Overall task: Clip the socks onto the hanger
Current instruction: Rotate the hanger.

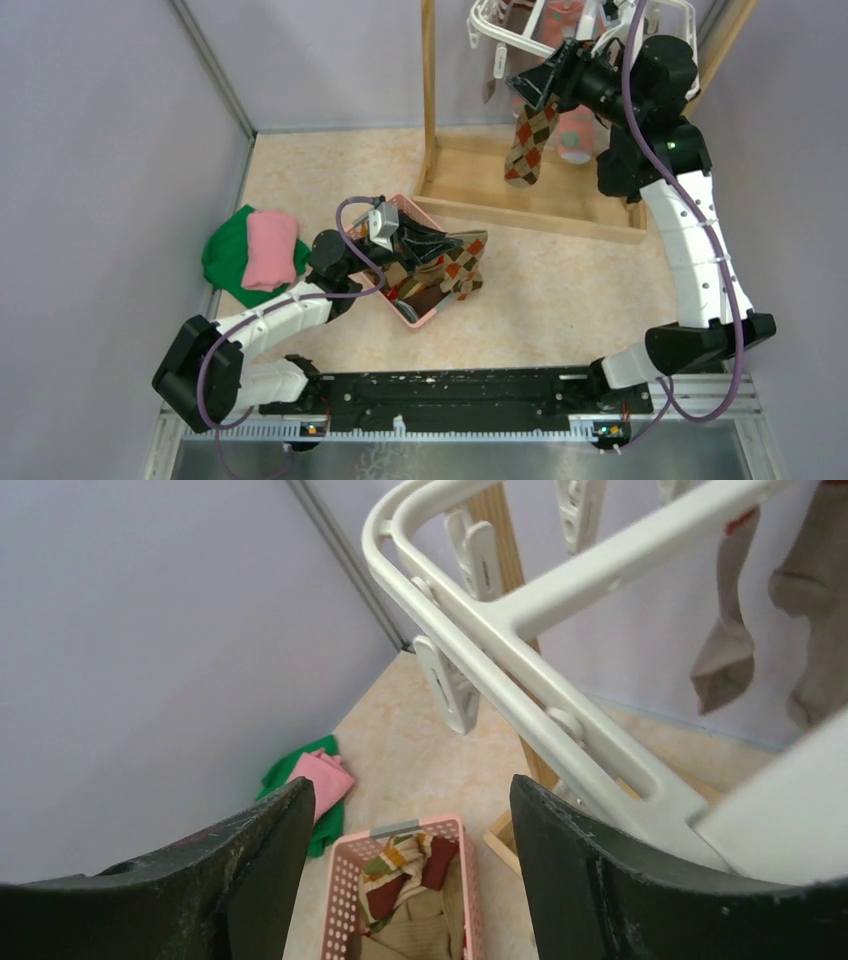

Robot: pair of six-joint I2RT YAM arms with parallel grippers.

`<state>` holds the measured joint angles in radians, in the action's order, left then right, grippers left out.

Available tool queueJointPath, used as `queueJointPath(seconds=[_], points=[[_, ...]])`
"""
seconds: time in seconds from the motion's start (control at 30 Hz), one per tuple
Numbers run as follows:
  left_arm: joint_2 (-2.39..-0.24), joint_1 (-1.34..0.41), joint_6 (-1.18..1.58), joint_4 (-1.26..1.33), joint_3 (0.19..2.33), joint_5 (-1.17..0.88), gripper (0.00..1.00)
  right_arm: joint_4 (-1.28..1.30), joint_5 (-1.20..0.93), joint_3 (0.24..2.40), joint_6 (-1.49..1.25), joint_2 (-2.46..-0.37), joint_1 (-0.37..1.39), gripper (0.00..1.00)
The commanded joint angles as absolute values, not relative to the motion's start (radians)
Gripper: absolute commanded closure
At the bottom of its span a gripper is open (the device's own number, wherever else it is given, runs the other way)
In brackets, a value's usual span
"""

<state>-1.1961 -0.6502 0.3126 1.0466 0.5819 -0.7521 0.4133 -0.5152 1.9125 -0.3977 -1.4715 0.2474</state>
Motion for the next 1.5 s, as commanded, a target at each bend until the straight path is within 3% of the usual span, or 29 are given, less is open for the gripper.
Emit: queueJointPath(seconds=[0.0, 0.77, 1.03, 1.47], points=[[-1.188, -0.647, 0.321, 1.106, 0.611, -0.771, 1.0, 0.403, -0.35, 1.867, -0.402, -1.404, 0.238, 0.29], [-1.192, -0.648, 0.342, 1.1, 0.627, -0.793, 1.0, 0.464, -0.158, 1.77, -0.342, -1.248, 0.064, 0.3], [-1.192, -0.648, 0.342, 1.075, 0.644, -0.812, 1.0, 0.432, -0.227, 1.756, -0.362, -1.219, -0.1, 0.3], [-1.187, -0.648, 0.336, 1.058, 0.647, -0.815, 1.0, 0.28, -0.401, 1.736, -0.408, -1.321, -0.353, 0.38]])
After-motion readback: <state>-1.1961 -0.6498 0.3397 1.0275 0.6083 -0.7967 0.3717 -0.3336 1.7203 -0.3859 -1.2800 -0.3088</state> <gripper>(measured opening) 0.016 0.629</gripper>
